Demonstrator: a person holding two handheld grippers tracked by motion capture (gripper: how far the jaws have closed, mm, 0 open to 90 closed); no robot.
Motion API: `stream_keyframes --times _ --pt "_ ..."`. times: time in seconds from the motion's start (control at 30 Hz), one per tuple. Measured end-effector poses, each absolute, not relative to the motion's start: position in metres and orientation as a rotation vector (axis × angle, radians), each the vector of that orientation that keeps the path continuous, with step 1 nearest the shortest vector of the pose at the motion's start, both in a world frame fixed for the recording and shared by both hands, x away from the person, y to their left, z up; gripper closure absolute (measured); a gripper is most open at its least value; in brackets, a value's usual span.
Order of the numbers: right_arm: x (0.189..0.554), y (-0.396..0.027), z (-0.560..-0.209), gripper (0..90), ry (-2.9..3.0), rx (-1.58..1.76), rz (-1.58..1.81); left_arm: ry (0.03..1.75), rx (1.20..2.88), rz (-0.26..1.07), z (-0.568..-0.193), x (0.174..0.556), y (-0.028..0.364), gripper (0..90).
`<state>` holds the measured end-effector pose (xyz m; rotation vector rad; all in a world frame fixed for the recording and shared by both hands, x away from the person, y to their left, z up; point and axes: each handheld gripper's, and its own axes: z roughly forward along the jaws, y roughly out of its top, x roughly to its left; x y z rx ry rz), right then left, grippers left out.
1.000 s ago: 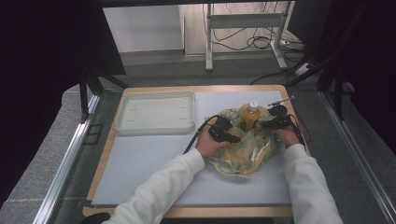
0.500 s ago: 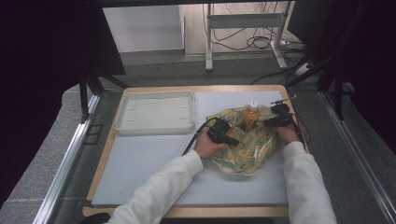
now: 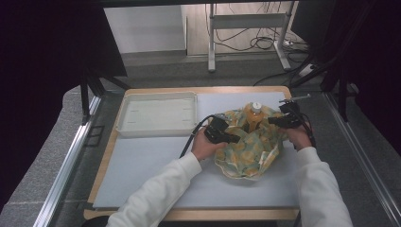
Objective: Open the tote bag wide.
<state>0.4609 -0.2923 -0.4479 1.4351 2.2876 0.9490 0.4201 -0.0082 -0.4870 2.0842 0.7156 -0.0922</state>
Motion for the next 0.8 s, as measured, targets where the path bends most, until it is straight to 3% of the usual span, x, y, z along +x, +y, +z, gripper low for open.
stream_keyframes --times 0.3,0.43,0.5,0.73,0.8 --pt "0.434 -0.293 -0.431 88.6 2.329 1.318 0.989 0.716 2.025 0.008 -0.467 0.397 0.039 87.8" --pt "0.427 -0.289 -0.431 87.0 2.357 1.291 0.979 0.742 2.008 0.057 -0.468 0.387 0.059 81.9" --pt "0.424 -0.287 -0.432 85.2 2.37 1.28 0.981 0.767 2.008 0.075 -0.47 0.382 0.068 76.2" --pt "0.42 -0.282 -0.433 67.7 2.375 1.241 0.992 0.81 2.041 0.158 -0.475 0.362 0.089 41.5" --pt "0.419 -0.282 -0.433 65.0 2.379 1.241 0.998 0.806 2.048 0.156 -0.477 0.357 0.094 37.0"
